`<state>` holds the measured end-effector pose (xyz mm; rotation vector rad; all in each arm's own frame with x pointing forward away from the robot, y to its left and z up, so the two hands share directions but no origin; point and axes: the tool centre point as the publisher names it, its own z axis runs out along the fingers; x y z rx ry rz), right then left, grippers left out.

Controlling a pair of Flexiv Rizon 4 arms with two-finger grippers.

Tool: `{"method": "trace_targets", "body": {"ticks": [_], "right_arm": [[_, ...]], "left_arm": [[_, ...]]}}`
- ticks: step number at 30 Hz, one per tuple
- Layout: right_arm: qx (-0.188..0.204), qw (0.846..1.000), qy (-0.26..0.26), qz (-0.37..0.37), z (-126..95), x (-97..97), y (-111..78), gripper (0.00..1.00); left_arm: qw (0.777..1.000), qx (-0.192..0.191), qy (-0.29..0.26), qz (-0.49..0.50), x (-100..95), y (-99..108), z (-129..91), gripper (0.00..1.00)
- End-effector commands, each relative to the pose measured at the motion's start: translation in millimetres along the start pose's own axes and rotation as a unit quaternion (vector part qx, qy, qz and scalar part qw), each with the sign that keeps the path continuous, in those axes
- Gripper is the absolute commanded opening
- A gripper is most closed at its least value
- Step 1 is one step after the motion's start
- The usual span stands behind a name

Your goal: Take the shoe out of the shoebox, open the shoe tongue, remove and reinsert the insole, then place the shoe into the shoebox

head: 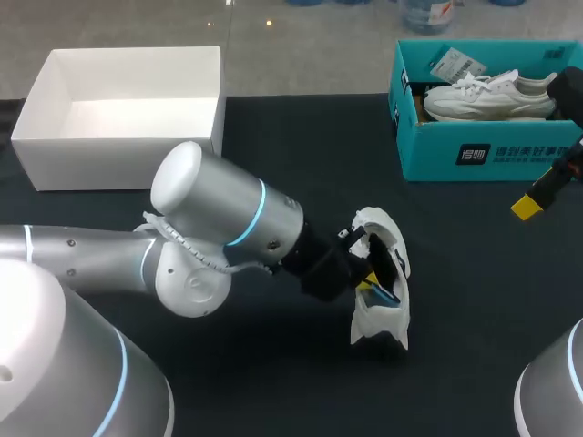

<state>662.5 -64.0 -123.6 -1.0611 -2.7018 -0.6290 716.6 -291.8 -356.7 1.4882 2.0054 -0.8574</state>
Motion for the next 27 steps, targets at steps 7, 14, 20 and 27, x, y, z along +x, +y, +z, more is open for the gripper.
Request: {"method": "trace_targets", "body": {"ticks": [7,14,20,27], "right_arm": [[0.003,1.0,0.001,0.001,0.3,-1.3,2.4,1.0],[0.003,1.0,0.001,0.001,0.3,-1.3,2.4,1.0],[0.003,1.0,0.001,0.001,0.3,-1.3,2.4,1.0],[0.003,1.0,0.001,0.001,0.3,-1.3,2.4,1.0]], "left_arm": [[1.0,0.01,0.016,0.005,6.9,-2.9,-3.7,0.0],[1.0,0.009,0.012,0.007,2.8,-6.8,-13.2,1.0],[1.0,0.016,0.005,0.016,-6.9,-11.6,-24.8,1.0],[0.999,0.021,0.023,0.025,-17.7,-14.7,-37.0,1.0]]}}
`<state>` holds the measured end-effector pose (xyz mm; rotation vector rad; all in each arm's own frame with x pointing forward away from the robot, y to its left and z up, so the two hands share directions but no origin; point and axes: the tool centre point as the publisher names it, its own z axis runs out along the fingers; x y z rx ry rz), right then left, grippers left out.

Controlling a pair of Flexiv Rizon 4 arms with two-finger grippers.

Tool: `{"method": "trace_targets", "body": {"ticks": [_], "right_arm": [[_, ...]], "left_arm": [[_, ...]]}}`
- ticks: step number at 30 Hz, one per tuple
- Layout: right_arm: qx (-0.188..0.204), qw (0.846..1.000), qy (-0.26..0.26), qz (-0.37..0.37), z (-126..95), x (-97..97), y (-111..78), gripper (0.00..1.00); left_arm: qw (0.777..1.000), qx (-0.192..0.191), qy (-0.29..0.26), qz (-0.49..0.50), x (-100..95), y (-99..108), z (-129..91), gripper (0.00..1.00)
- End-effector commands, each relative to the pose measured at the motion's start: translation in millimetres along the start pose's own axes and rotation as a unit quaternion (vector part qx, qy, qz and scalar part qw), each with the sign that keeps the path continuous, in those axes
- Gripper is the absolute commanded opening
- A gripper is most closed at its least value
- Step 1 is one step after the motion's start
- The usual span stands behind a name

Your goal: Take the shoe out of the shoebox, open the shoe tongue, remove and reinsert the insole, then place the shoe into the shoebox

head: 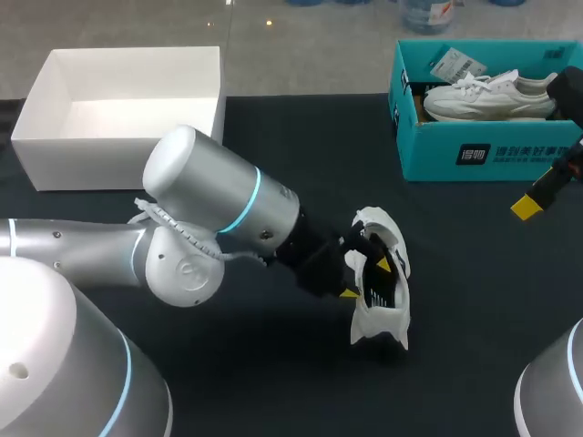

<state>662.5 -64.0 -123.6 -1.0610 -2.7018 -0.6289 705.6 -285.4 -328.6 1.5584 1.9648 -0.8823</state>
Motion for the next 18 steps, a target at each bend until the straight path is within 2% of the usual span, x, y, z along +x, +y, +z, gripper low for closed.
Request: {"method": "trace_targets", "body": {"ticks": [1,5,10,18], "right_arm": [[0.003,1.0,0.001,0.001,0.3,-1.3,2.4,1.0],[0.003,1.0,0.001,0.001,0.3,-1.3,2.4,1.0],[0.003,1.0,0.001,0.001,0.3,-1.3,2.4,1.0],[0.003,1.0,0.001,0.001,0.3,-1.3,2.4,1.0]], "left_arm": [[1.0,-0.003,0.029,0.001,-5.5,-0.3,-13.6,1.0],[0.997,-0.007,0.078,-0.007,-8.4,-0.5,-17.4,1.0],[0.986,-0.032,0.16,0.014,-4.0,-6.4,-22.2,1.0],[0.986,-0.032,0.16,0.014,-4.0,-6.4,-22.2,1.0]]}}
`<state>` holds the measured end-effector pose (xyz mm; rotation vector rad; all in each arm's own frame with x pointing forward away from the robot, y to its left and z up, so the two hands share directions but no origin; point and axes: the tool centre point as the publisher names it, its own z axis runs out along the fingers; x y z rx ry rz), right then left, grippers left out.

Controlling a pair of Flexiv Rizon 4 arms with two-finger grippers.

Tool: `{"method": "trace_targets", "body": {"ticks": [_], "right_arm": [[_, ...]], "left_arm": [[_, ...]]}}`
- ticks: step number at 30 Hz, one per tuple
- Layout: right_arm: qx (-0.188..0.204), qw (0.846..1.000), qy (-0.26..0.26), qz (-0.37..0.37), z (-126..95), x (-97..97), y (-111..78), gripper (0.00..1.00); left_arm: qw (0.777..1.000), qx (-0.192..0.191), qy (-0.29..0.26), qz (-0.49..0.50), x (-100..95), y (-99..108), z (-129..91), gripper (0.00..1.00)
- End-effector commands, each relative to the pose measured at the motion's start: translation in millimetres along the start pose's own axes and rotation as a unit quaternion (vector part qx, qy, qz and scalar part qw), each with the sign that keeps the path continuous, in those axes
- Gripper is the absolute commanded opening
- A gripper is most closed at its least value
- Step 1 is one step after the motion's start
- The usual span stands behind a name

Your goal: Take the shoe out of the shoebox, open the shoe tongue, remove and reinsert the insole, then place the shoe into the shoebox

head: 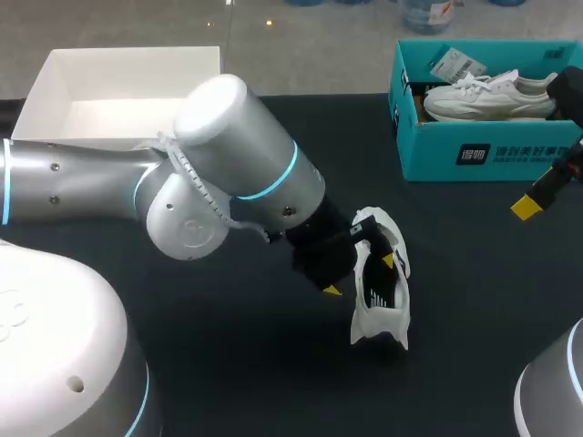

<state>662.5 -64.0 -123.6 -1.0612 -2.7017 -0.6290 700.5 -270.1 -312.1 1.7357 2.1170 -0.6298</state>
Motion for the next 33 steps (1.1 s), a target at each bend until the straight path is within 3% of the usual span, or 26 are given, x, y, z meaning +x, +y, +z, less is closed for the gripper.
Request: {"method": "trace_targets", "body": {"ticks": [1,13,15,16,20,24,33], "right_arm": [[0.003,1.0,0.001,0.001,0.3,-1.2,2.4,1.0],[0.003,1.0,0.001,0.001,0.3,-1.2,2.4,1.0],[0.003,1.0,0.001,0.001,0.3,-1.2,2.4,1.0],[0.003,1.0,0.001,0.001,0.3,-1.2,2.4,1.0],[0.003,1.0,0.001,0.001,0.3,-1.2,2.4,1.0],[0.003,1.0,0.001,0.001,0.3,-1.2,2.4,1.0],[0.003,1.0,0.001,0.001,0.3,-1.2,2.4,1.0]], "left_arm": [[1.0,-0.003,0.031,0.0,-3.5,-0.4,-0.9,1.0],[0.999,-0.004,0.028,0.043,-15.0,-4.6,5.7,1.0],[0.999,-0.001,0.027,0.045,-17.8,-5.5,9.5,0.09],[0.998,-0.002,0.028,0.05,-19.4,-5.8,11.6,0.0],[0.997,0.011,0.038,0.062,-25.6,-9.2,21.0,0.0],[0.994,0.0,0.057,0.093,-27.1,-14.5,32.2,0.0],[0.992,-0.023,0.089,0.088,-10.4,-6.9,60.5,0.0]]}}
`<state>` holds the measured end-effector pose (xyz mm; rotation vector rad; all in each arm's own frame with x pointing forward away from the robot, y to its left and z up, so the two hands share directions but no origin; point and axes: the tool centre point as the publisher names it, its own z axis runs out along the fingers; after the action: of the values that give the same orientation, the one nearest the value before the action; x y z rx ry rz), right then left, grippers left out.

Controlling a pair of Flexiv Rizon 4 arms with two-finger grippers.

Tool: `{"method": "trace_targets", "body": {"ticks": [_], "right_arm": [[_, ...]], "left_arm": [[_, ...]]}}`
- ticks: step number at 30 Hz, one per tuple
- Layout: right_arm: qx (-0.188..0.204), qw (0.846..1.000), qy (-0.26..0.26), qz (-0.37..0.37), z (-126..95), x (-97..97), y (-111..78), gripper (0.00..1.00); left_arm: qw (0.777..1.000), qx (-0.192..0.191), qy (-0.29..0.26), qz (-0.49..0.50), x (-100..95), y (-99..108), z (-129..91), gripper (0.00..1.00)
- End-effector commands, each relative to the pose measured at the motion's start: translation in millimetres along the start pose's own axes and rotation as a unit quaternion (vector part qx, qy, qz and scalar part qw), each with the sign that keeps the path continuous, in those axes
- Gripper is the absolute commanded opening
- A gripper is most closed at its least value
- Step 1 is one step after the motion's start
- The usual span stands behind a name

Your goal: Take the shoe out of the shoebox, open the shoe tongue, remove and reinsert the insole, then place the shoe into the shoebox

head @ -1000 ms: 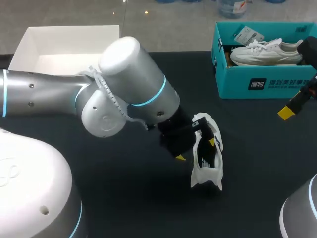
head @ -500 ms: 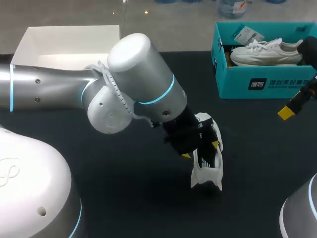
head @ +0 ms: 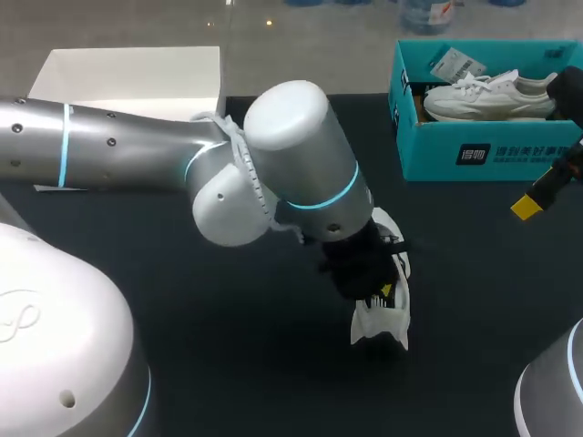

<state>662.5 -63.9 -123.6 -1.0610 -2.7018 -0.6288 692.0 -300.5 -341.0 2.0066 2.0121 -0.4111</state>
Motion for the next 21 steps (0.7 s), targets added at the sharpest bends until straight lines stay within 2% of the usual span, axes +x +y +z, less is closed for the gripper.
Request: {"method": "trace_targets", "body": {"ticks": [1,5,9,13,21], "right_arm": [[0.003,1.0,0.001,0.001,0.3,-1.3,2.4,1.0],[0.003,1.0,0.001,0.001,0.3,-1.3,2.4,1.0],[0.003,1.0,0.001,0.001,0.3,-1.3,2.4,1.0],[0.003,1.0,0.001,0.001,0.3,-1.3,2.4,1.0],[0.003,1.0,0.001,0.001,0.3,-1.3,2.4,1.0]], "left_arm": [[1.0,-0.008,0.012,-0.01,-3.1,3.3,23.0,0.0],[1.0,-0.005,0.021,-0.008,2.3,4.1,34.8,0.0],[0.998,-0.027,0.048,0.008,10.7,4.2,52.8,0.0],[0.997,-0.039,0.061,0.016,14.6,4.2,61.2,0.0],[0.998,-0.051,0.038,0.025,-2.1,14.0,35.1,0.0]]}}
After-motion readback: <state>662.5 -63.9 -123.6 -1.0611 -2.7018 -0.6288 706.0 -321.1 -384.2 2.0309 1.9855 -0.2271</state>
